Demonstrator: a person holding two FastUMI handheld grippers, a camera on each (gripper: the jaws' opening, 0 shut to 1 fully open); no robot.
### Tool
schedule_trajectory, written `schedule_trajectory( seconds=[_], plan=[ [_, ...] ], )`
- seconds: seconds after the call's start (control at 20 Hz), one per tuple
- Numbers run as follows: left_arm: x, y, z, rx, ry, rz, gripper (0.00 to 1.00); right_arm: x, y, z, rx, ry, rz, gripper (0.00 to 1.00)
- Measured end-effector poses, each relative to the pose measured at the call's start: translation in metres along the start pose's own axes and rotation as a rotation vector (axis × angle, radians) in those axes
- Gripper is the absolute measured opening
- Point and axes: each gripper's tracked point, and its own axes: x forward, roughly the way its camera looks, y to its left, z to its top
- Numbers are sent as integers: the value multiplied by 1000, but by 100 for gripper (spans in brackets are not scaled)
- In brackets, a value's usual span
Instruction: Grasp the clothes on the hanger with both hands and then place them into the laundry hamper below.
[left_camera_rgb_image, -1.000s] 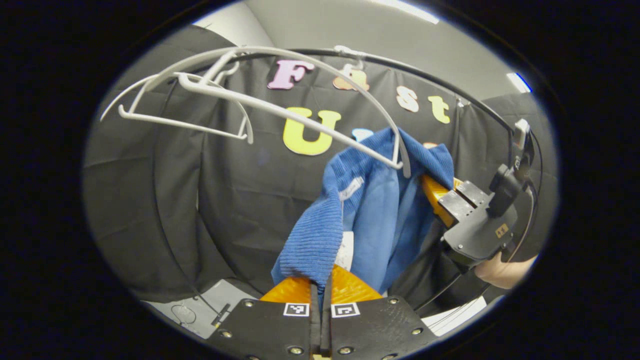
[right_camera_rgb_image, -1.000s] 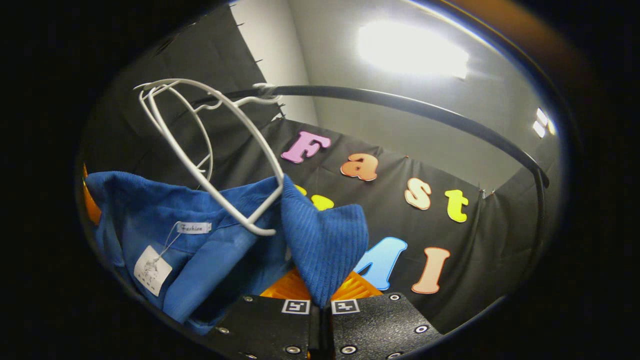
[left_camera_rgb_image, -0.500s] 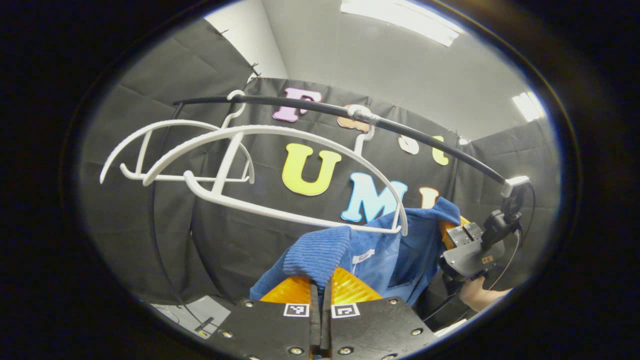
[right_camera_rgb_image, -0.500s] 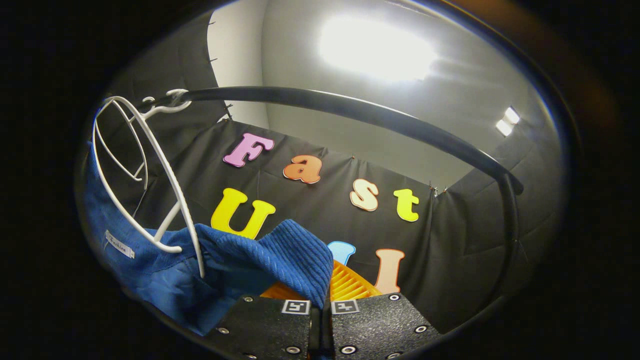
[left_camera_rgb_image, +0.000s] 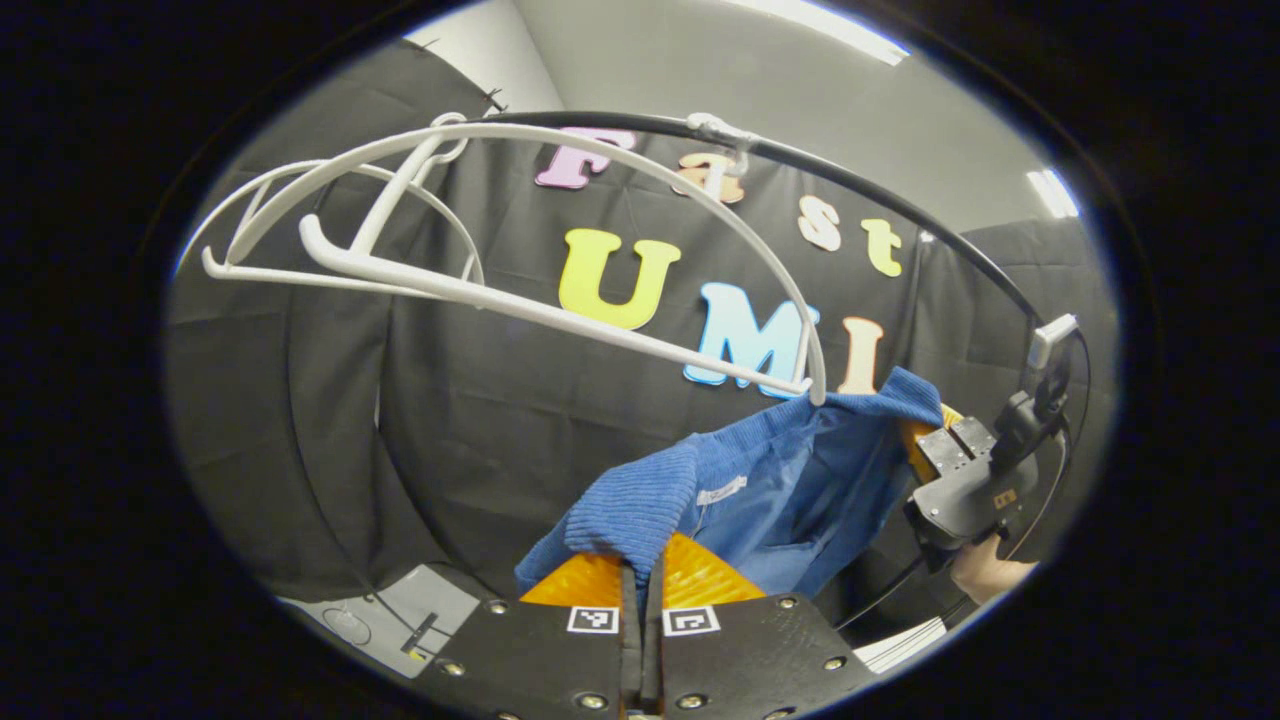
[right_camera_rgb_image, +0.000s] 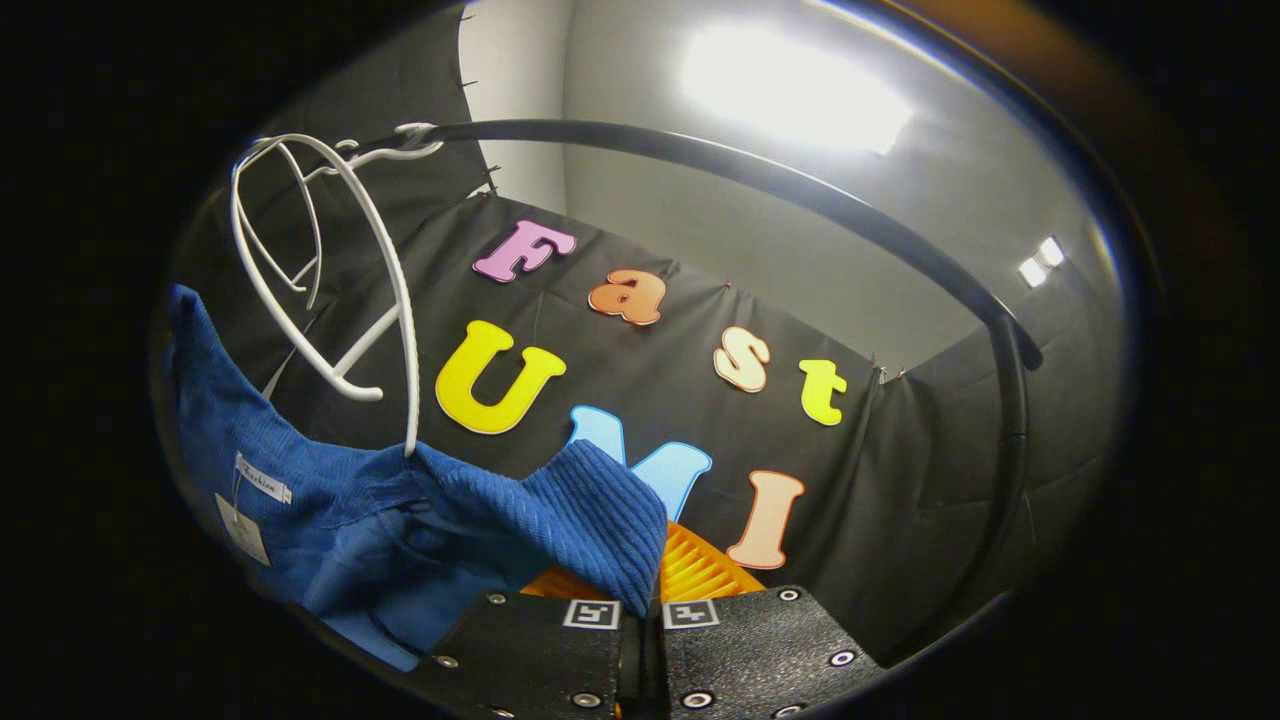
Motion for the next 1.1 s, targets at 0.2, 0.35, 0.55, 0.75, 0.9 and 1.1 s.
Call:
schedule_trajectory(
  seconds=[0.2, 0.35, 0.55, 0.75, 0.9, 1.1],
  plan=[
    [-17, 2, 6, 20, -17, -1, 2, -21, -2, 1, 1, 33, 20, 2],
    [-45, 8, 12, 15, -29, -14, 0, -47, 0, 13, 23, 78, 37, 1],
    [-90, 17, 22, 17, -36, -71, 1, -91, -4, 41, 49, 143, -3, 2],
    [-135, 39, 37, 42, -35, -134, 1, -139, 1, 73, 93, 220, -45, 1],
    [-162, 55, 43, 25, -47, -180, 1, -175, 10, 99, 141, 261, -66, 2],
    [-187, 70, 40, 70, -36, -223, 1, -213, 25, 121, 247, 324, -82, 2]
  ],
)
